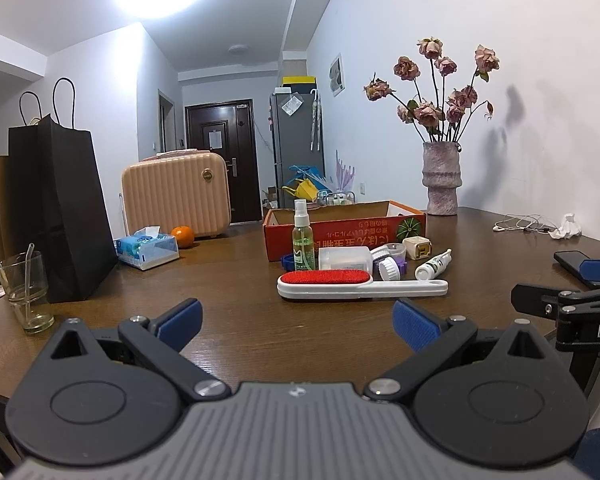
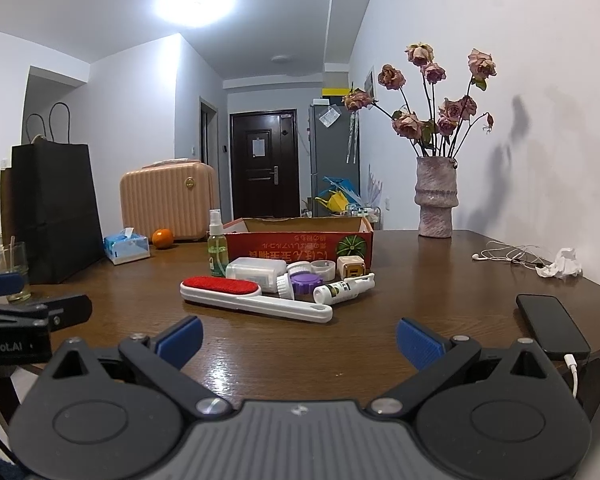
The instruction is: Organize rigid objects
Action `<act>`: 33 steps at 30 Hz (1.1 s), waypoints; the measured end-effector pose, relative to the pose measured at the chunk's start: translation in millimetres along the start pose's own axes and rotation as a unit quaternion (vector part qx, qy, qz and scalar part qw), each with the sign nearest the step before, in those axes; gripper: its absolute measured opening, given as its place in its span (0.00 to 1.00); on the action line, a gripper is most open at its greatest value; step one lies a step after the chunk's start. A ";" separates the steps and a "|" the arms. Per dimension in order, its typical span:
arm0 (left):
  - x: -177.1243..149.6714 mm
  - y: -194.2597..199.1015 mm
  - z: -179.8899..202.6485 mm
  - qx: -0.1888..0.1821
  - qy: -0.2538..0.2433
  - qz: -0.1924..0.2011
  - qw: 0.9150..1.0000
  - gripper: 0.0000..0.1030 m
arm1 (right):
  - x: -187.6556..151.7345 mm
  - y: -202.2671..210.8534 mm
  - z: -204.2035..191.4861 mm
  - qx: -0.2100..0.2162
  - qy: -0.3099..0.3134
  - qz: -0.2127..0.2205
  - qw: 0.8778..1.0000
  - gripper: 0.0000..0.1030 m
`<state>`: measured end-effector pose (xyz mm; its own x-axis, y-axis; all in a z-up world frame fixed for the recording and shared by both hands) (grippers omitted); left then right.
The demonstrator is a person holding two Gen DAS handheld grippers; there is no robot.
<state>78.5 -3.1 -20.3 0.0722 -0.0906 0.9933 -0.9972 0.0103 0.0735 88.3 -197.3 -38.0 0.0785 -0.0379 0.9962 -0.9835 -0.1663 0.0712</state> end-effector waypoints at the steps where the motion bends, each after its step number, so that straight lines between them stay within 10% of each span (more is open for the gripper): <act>1: 0.0 -0.1 -0.2 0.000 0.000 0.000 1.000 1.00 | -0.2 -0.1 0.3 0.000 0.000 -0.001 1.000 1.00; 33: -1.3 -0.1 0.0 0.000 0.000 -0.001 1.000 1.00 | -1.3 -1.8 -0.2 -0.003 -0.002 -0.001 1.000 1.00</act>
Point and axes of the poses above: each gripper's, at about its wrist camera, not at the fingertips, and y roughly against the way its jaws point, z to its right, x to its top, the point moved 8 cm from there along -y, roughly the way its jaws point, and after that the axes turned 9 degrees about z, right-handed, at the moved point
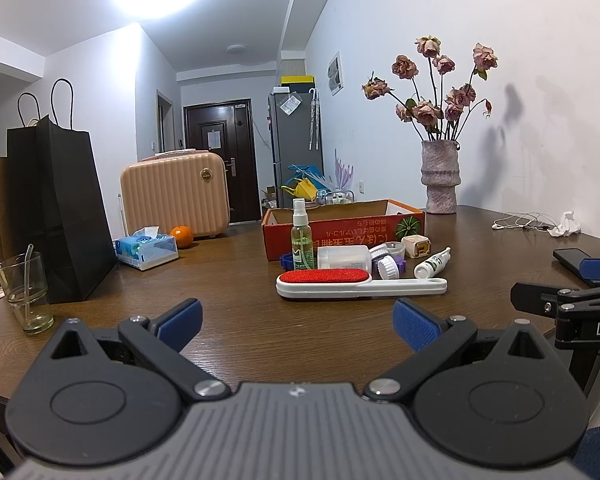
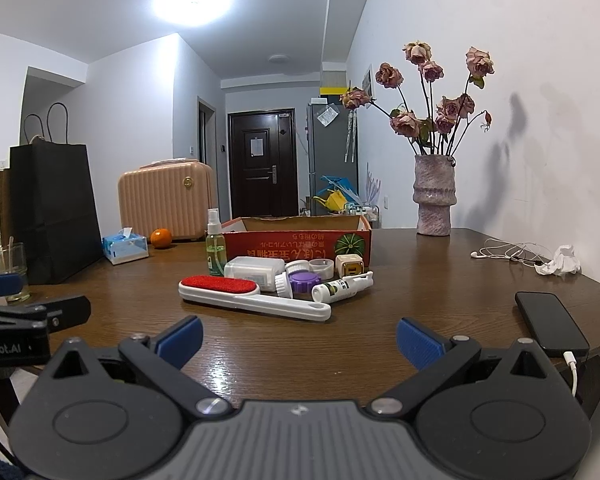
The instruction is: Organize rigid objects
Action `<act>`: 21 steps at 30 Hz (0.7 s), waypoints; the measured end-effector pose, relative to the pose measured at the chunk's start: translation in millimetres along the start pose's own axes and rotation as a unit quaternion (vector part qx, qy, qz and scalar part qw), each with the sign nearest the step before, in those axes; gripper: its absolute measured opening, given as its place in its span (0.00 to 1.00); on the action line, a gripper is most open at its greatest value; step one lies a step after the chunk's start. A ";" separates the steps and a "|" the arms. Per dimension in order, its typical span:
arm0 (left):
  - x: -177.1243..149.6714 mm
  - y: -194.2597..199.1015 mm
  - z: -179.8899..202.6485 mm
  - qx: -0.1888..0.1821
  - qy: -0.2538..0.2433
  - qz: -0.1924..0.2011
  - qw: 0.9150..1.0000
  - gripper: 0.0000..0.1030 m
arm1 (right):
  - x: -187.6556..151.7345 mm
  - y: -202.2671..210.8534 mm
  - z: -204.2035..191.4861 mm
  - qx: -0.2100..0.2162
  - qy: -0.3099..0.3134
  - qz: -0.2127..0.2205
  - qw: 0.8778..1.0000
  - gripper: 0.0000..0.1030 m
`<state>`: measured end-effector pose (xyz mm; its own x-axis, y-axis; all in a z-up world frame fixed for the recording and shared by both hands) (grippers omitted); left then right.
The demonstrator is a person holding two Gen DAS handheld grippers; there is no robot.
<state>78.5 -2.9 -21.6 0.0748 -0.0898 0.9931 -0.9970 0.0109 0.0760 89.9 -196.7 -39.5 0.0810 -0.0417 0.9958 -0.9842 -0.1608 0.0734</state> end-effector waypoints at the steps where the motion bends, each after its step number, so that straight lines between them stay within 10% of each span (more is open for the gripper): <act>1: 0.0 0.1 -0.1 0.000 0.000 0.000 1.000 1.00 | 0.0 0.0 -0.1 0.000 0.000 0.000 1.000 1.00; 21: 11.0 -53.7 -3.0 -0.009 -0.039 0.001 0.999 1.00 | 15.5 -33.9 14.7 -0.002 0.009 0.024 1.000 1.00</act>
Point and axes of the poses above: each gripper's, at about its wrist camera, not at the fingertips, and y roughly against the way its jaws point, z to its right, x to its top, the point moved 8 cm from there along -y, roughly the way its jaws point, and after that the axes turned 9 degrees about z, right-handed, at the moved point
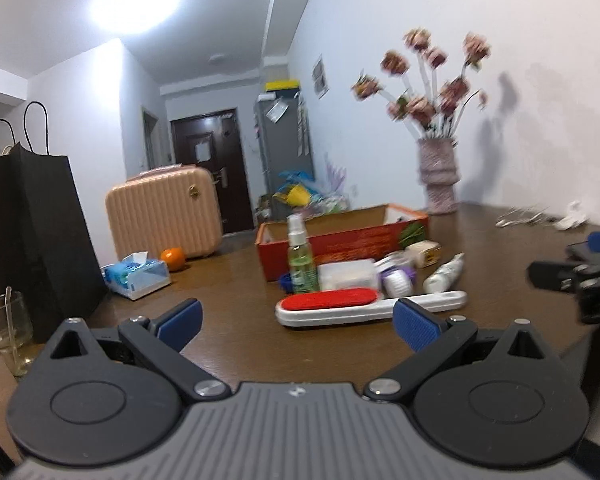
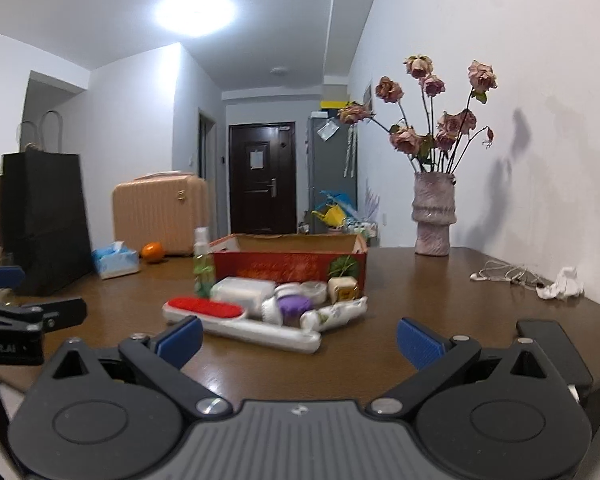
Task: Organize rigid objects
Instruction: 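Reach the left gripper to the red lint brush and grasp it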
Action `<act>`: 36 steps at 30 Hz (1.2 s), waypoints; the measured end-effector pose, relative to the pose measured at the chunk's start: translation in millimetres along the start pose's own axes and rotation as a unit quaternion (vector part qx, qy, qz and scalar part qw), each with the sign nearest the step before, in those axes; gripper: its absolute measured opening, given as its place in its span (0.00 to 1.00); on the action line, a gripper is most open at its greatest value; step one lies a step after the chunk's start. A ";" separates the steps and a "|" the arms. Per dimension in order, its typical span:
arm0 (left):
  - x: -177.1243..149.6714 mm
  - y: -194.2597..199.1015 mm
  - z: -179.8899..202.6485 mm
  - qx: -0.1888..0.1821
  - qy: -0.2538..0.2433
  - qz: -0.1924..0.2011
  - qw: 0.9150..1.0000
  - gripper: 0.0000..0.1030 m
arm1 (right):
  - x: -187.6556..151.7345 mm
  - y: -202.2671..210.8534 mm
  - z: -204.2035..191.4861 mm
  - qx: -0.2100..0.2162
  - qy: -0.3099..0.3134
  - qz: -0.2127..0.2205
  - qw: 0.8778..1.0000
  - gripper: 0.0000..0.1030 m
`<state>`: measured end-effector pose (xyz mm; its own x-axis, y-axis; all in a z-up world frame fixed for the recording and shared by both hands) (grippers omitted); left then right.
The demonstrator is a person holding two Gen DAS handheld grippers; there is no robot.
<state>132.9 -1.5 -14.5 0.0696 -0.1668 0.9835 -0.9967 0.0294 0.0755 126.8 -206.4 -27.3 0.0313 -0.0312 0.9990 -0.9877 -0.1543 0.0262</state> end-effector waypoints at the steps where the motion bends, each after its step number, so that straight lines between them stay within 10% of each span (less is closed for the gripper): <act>1: -1.6 -10.7 -2.1 -0.005 0.005 -0.008 1.000 1.00 | -0.6 -9.6 2.8 0.004 -0.002 -0.003 1.000 1.00; 8: -16.4 -91.4 -20.7 -0.051 0.038 -0.072 0.995 1.00 | -23.3 -82.0 17.3 0.025 -0.031 -0.105 0.994 0.96; 16: -29.2 -186.0 -41.5 -0.076 0.099 -0.141 0.982 1.00 | -43.3 -155.8 33.9 0.019 -0.066 -0.177 0.982 0.44; 20: -41.0 -214.5 -45.2 -0.103 0.159 -0.191 0.963 0.99 | -50.8 -180.1 32.3 0.024 -0.050 -0.196 0.979 0.35; 28: -57.1 -224.8 -42.6 -0.125 0.211 -0.241 0.939 0.56 | -56.9 -204.3 43.6 0.018 -0.041 -0.211 0.976 0.26; 36: -56.3 -186.1 -35.4 -0.109 0.221 -0.233 0.941 0.50 | -56.5 -195.1 41.9 0.052 -0.044 -0.204 0.977 0.10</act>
Point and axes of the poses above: each gripper's, at about its wrist camera, not at the fingertips, and y roughly against the way its jaws point, z to its right, x to its top, the point moved 8 cm from there along -y, roughly the way its jaws point, and after that the axes turned 9 degrees about z, right-handed, at the moved point
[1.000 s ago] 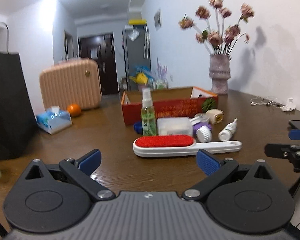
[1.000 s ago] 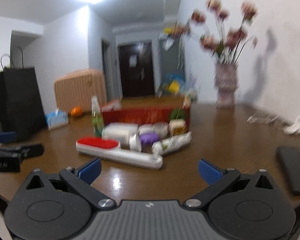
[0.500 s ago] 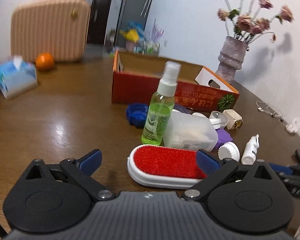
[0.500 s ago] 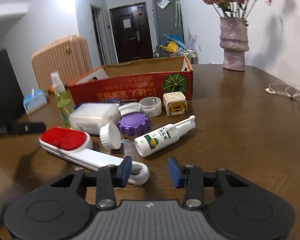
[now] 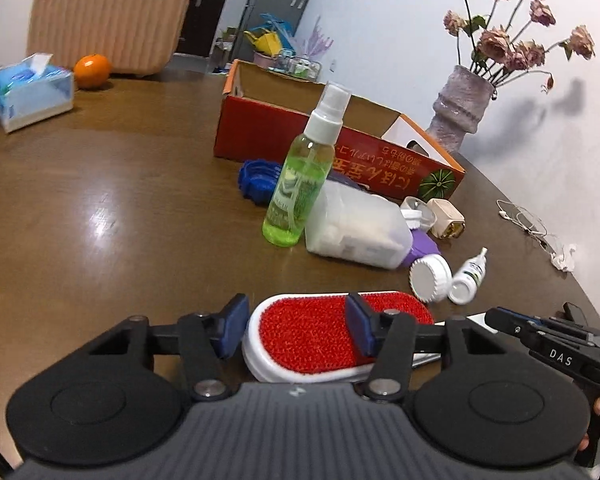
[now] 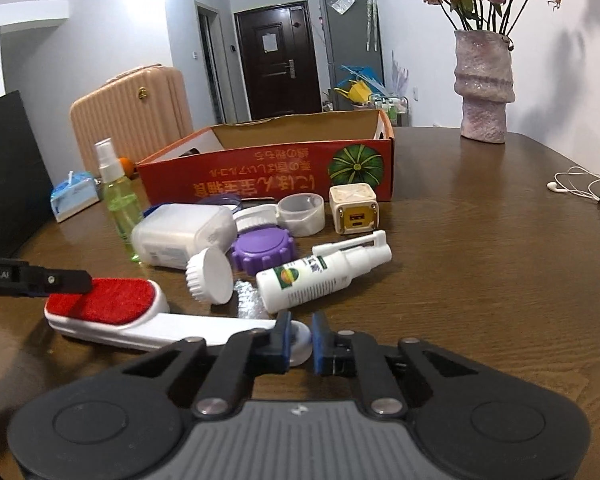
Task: Organize rigid objects
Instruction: 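Reach the left gripper to the red lint brush and grasp it, then carry the red lint brush with the left gripper into the cardboard box and release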
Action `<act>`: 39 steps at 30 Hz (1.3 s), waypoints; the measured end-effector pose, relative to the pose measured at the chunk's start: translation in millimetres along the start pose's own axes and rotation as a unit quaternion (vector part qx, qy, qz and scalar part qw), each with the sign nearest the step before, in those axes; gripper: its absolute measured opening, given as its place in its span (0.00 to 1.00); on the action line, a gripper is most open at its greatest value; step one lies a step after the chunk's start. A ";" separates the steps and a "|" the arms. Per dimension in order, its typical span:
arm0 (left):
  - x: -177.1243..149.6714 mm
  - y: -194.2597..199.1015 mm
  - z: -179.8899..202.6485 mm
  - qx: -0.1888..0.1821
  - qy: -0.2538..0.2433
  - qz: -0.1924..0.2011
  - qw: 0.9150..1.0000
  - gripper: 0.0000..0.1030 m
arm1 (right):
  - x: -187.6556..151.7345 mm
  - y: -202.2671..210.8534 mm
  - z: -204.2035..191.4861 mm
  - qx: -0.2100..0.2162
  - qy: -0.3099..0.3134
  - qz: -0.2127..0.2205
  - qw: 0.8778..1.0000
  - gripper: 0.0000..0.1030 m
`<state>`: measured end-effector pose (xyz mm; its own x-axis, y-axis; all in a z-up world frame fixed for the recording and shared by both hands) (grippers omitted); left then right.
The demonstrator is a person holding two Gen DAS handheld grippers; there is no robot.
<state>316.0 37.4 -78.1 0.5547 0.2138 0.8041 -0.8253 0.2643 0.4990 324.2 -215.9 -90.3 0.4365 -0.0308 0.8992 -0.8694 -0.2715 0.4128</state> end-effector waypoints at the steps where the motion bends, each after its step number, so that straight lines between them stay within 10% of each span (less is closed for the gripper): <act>1: -3.0 4.7 0.5 0.001 0.005 0.001 1.000 0.49 | -1.3 3.2 -0.3 0.002 -0.003 0.000 1.000 0.10; 20: -19.8 33.7 0.6 0.011 0.010 0.014 1.000 0.64 | -16.4 63.6 7.4 -0.003 -0.040 0.033 0.999 0.17; 30: -21.9 25.2 1.4 -0.011 0.055 -0.003 0.998 0.49 | -26.3 50.9 10.6 0.015 -0.094 -0.004 0.995 0.13; 39: 65.3 45.4 35.4 -0.063 0.036 0.100 0.992 0.47 | 43.0 75.4 15.8 0.014 -0.117 0.079 0.990 0.12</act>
<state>311.0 30.1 8.5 0.3908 0.3398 0.8554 -0.9024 0.3248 0.2833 281.0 -252.9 -22.8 0.3393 -0.2953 0.8931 -0.9260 -0.2721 0.2618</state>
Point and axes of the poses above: each gripper's, at about its wrist camera, not at the fingertips, and y roughly against the way its jaws point, z to its right, x to its top, the point moved 8 cm from there along -y, roughly the way its jaws point, and after that the axes turned 9 degrees about z, right-handed, at the moved point
